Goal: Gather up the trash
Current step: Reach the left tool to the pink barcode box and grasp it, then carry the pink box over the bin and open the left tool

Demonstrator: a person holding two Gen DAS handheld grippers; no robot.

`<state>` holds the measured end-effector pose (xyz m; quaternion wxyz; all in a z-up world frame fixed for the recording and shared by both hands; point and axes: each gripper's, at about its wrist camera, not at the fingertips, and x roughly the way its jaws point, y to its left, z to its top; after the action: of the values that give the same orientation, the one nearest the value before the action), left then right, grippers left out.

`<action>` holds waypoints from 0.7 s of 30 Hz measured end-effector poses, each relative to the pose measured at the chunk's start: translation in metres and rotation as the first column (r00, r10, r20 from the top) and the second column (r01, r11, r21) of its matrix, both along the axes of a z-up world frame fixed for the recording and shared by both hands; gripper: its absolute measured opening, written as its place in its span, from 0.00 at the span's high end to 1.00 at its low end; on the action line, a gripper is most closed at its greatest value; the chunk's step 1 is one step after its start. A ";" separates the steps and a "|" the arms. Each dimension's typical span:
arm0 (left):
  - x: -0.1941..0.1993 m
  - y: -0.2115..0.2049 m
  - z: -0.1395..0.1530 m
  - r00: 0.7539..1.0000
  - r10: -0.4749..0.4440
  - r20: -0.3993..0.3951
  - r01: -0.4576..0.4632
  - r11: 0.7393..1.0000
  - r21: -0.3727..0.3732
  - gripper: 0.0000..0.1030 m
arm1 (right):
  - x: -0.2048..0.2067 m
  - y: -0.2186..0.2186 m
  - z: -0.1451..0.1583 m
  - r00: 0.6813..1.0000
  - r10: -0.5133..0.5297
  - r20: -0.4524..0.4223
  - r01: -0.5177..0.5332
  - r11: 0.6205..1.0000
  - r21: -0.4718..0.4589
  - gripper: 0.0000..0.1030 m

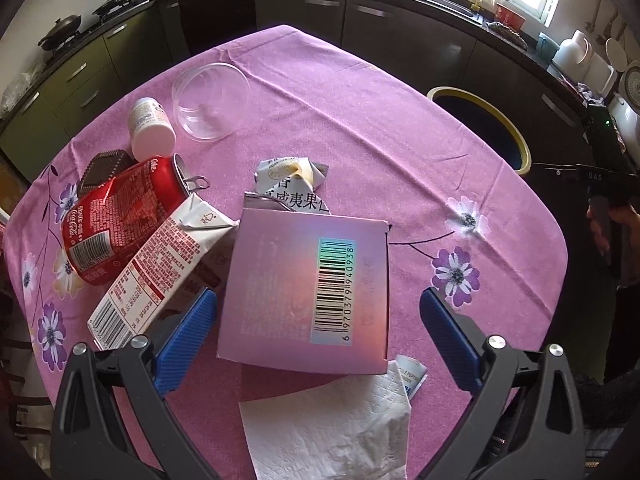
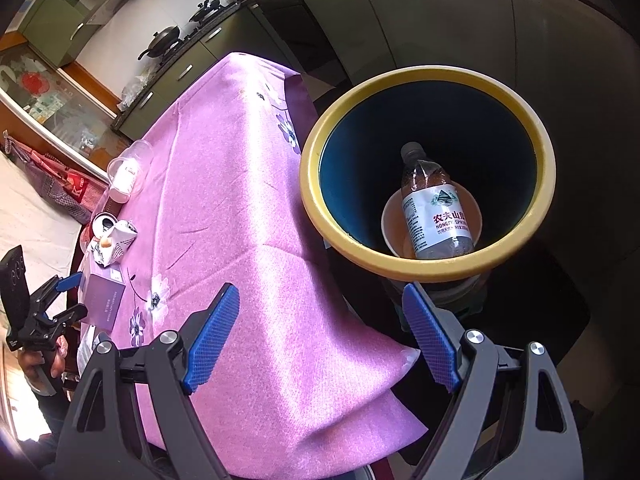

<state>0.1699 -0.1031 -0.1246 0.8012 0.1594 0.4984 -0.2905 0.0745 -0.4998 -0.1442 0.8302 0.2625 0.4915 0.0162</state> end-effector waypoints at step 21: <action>0.010 -0.002 -0.011 0.997 0.030 -0.074 -0.032 0.999 -0.027 0.28 | 0.001 -0.001 -0.002 1.000 0.008 0.003 -0.008 1.000 0.017 0.20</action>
<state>0.1800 -0.1051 -0.1356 0.7887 0.1295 0.5260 -0.2909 0.0757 -0.5013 -0.1458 0.8285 0.2676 0.4914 0.0242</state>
